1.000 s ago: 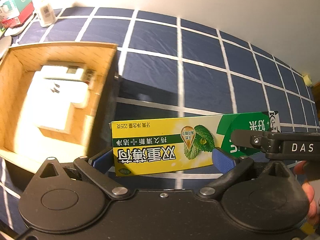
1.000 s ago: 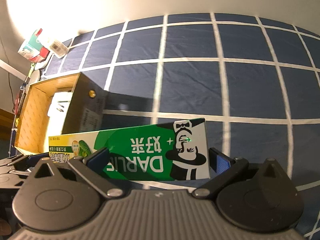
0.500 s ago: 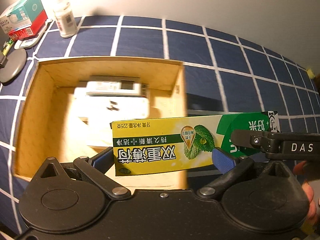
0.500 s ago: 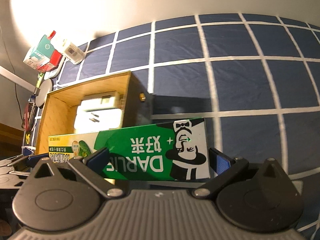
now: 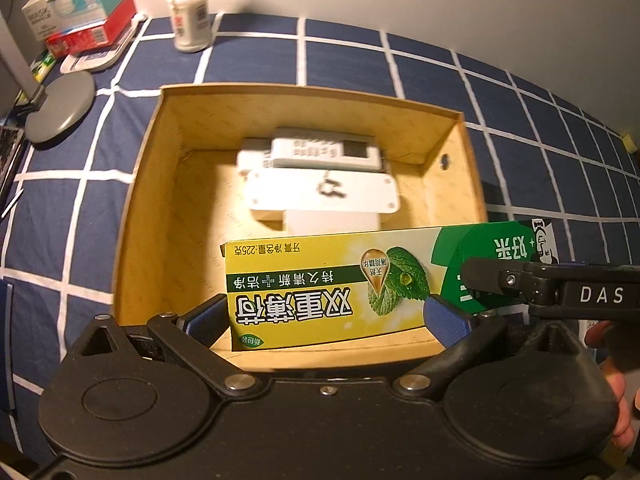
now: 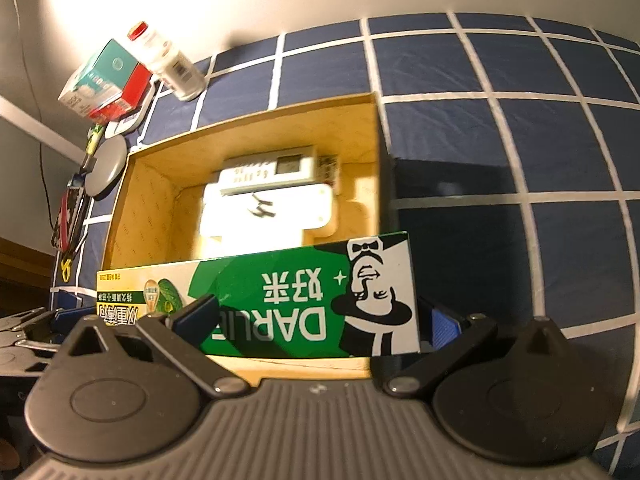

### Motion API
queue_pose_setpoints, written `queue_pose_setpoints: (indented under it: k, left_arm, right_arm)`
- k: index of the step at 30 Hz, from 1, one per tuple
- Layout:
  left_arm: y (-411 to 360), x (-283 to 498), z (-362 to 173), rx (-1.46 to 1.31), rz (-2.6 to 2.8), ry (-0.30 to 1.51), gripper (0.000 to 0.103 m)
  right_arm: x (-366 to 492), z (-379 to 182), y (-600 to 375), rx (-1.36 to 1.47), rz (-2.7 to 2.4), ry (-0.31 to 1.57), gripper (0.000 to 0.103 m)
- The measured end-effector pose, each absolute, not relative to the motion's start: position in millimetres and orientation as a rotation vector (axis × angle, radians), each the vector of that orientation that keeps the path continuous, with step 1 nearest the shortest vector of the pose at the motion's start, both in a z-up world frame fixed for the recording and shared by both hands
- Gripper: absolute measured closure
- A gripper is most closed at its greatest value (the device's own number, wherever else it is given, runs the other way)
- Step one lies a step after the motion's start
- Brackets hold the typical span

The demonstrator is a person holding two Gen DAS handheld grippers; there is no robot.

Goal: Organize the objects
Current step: 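Lift the toothpaste box with both tools and carry it over the cardboard box, then lower the toothpaste box into the cardboard box beside the small white box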

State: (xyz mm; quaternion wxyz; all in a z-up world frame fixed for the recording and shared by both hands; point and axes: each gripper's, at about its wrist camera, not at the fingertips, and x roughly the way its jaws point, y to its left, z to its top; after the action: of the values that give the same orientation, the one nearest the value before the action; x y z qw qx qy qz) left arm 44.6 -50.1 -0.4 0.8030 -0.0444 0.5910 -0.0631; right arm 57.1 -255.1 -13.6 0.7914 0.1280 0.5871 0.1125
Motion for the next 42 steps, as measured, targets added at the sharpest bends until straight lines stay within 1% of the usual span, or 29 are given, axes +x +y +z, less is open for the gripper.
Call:
queue_pose_setpoints:
  k: [8, 17, 36, 42]
  left_arm:
    - [-14, 44, -17, -0.113, -0.145, 1.305, 0.001]
    - [8, 50, -40, -0.091, -0.161, 1.358, 0.002]
    - [20, 69, -75, -0.055, -0.183, 1.448, 0.003]
    - [13, 72, -79, 0.001, -0.193, 1.457, 0.003]
  right_arm:
    - [54, -25, -219, 0.251, 0.238, 1.29, 0.0]
    - [56, -45, -188, 0.215, 0.217, 1.34, 0.0]
    - [70, -80, -165, 0.194, 0.153, 1.432, 0.0]
    - [72, -89, -166, 0.188, 0.143, 1.448, 0.0]
